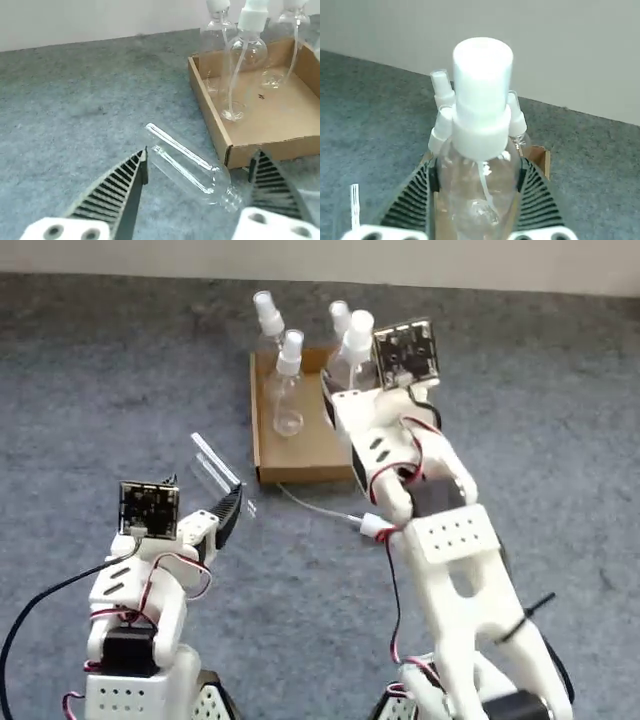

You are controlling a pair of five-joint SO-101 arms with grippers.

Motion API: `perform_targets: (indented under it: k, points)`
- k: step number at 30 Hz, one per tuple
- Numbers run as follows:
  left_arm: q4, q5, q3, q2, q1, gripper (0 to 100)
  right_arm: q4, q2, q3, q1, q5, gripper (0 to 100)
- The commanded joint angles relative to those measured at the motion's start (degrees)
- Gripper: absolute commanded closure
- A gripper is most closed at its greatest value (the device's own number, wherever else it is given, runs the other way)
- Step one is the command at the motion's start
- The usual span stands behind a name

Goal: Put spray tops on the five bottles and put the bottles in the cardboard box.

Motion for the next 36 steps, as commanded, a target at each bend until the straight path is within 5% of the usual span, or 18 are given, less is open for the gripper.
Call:
perform_targets:
  k: [1, 36]
  points:
    - [-1.2, 1.0, -0.2, -0.4, -0.9, 73, -7.6, 2.6, -3.4, 0.7, 0.9, 99.4]
    - [-1.3, 1.0, 0.5, -0.4, -0.6, 73, -25.1, 29.8, -2.3, 3.9, 0.8, 99.4]
